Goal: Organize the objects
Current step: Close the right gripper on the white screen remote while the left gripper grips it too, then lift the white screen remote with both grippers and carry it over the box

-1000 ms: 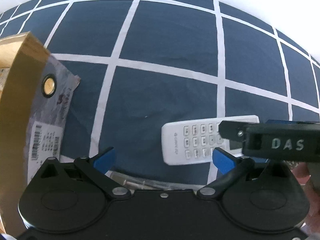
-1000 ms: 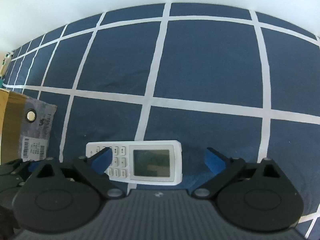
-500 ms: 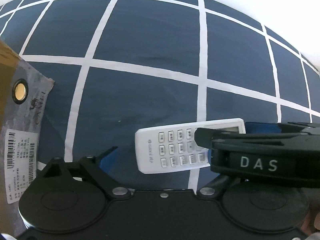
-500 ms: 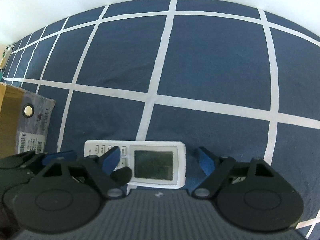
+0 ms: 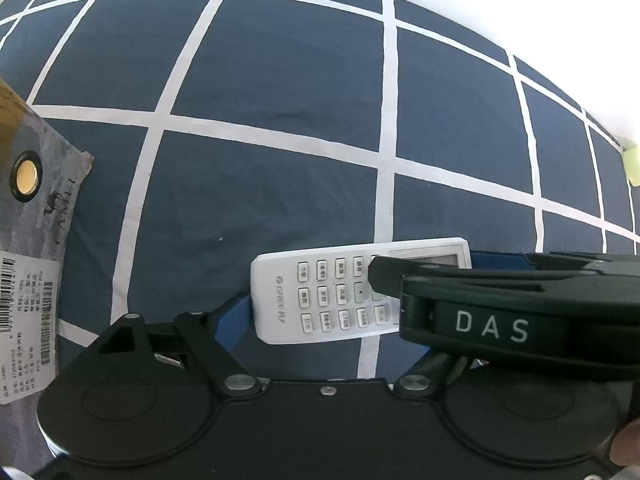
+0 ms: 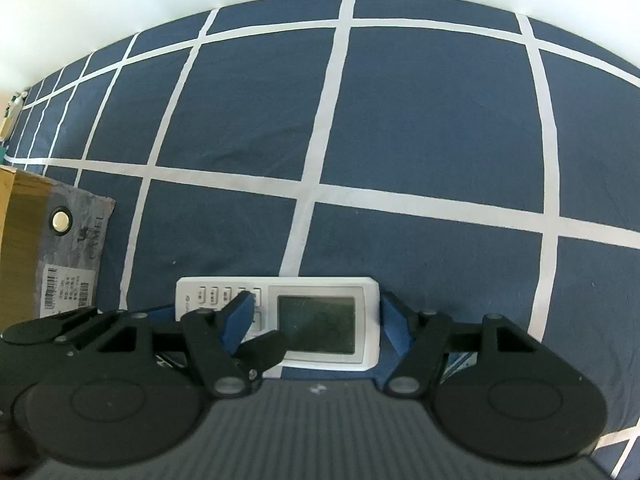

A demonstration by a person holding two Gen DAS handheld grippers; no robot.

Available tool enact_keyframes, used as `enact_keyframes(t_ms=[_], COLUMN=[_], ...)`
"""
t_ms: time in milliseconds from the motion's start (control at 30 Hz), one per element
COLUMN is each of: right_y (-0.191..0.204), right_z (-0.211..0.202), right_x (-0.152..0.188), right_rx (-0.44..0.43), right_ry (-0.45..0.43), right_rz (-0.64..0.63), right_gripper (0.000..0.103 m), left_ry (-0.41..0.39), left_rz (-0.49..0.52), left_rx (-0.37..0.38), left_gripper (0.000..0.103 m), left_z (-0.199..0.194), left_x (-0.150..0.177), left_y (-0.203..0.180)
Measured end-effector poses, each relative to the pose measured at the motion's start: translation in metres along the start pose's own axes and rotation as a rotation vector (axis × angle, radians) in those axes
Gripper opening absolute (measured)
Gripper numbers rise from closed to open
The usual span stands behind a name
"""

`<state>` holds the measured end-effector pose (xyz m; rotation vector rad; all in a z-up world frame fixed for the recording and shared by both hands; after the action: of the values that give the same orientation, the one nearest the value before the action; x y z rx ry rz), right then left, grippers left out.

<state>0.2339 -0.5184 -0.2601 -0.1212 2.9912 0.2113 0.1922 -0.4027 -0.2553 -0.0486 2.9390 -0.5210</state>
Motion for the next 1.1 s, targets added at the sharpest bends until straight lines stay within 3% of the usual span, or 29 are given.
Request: enact_keyframes(t_ms=[267, 533, 1100], right_y=[-0.001, 0.008, 0.072], right_z=[-0.007, -0.038, -0.108], right_x=[0.007, 0.016, 0.059], right_rx=[-0.012, -0.012, -0.019], right_ry=[-0.015, -0.059, -0.161], right_rz=[0.021, 0.033, 0.056], right_gripper=[0.068, 0.068, 0.068], left_ry=[-0.003, -0.039, -0.115], left_rz=[0.042, 0.075, 0.146], left_rx=[-0.008, -0.006, -0.017], left_gripper=[0.080, 0.080, 0.079], left_z=[-0.010, -0.046, -0.135], left_x=[0.005, 0.012, 0.050], left_y=[-0.004, -0.008, 0.018])
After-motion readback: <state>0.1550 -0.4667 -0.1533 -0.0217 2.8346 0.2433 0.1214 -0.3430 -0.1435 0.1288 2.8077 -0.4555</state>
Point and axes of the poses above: each gripper's, at about its wrist camera, not at the fingertips, and z roughly the way its jaws point, y to its left, x to its underside, the point moved 9 cm from there along z, roughly the way its jaws point, and after that the axes turned 9 degrees about x, right-handed, at the moved point
